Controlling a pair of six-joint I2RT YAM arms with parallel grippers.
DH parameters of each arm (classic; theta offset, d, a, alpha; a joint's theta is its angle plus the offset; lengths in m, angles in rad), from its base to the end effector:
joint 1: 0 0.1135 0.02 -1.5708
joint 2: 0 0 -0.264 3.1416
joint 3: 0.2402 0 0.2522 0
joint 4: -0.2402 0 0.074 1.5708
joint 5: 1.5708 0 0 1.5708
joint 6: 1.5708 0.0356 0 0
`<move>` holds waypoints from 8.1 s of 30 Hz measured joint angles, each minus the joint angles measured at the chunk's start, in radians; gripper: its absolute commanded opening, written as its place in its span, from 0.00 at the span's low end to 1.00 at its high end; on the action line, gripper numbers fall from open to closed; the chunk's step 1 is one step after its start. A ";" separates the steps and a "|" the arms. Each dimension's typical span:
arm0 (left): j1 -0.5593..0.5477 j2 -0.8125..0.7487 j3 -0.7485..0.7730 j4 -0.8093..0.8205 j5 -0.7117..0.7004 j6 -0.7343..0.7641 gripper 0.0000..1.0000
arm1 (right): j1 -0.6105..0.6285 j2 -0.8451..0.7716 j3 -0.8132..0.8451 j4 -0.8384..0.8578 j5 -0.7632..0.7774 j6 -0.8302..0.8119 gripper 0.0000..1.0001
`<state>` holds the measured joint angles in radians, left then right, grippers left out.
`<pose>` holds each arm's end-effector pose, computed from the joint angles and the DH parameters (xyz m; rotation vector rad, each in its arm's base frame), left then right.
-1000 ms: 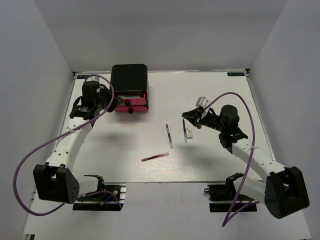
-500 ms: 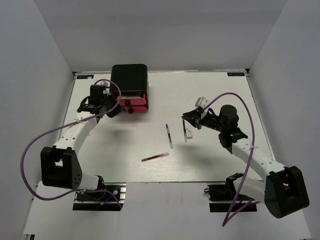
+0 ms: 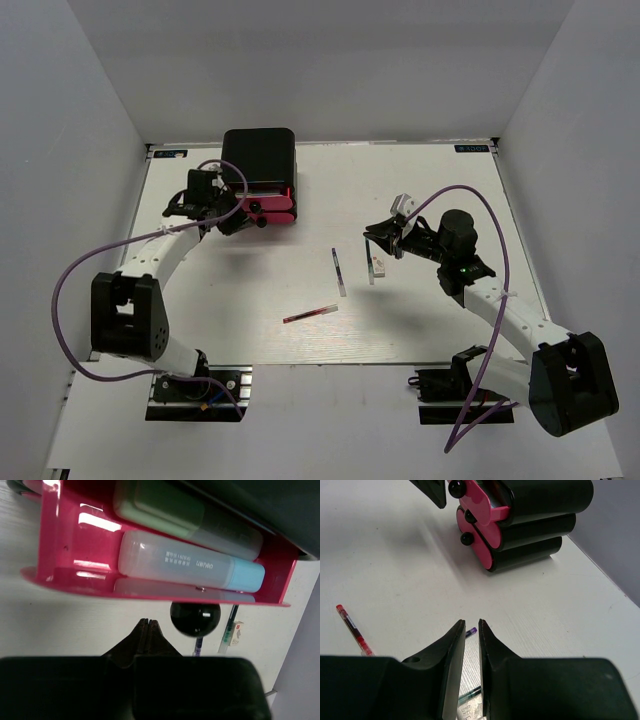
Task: Sort the stationery into containers
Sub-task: Close the drawer, then open the drawer, then grab a piece of stationery with the right arm
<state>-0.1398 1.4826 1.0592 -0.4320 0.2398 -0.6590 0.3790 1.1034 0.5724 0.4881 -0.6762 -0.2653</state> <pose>0.3117 -0.0524 0.2486 -0.5324 2.4429 -0.6403 0.2188 0.1111 0.2725 -0.9892 1.3093 0.6305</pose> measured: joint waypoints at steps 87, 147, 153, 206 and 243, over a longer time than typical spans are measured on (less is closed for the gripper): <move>0.000 0.010 -0.178 0.338 -0.085 -0.262 0.51 | -0.006 -0.002 -0.018 -0.018 0.019 -0.015 0.30; -0.002 -0.039 -0.365 0.600 -0.008 -0.186 0.21 | -0.013 -0.004 -0.020 -0.021 0.022 -0.032 0.31; -0.003 -0.080 -0.395 0.573 -0.003 -0.172 0.57 | -0.013 -0.001 -0.020 -0.024 0.017 -0.034 0.47; 0.001 -0.840 -0.644 0.094 -0.068 -0.142 0.78 | 0.016 0.689 0.490 -0.696 0.457 0.187 0.34; 0.001 -0.850 -0.639 0.035 -0.069 -0.135 0.79 | 0.129 0.737 0.554 -0.707 0.444 0.226 0.39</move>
<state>-0.1387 0.6331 0.4198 -0.3969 0.1711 -0.7940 0.5083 1.8408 1.1259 -0.2188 -0.2325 -0.0395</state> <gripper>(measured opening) 0.791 0.403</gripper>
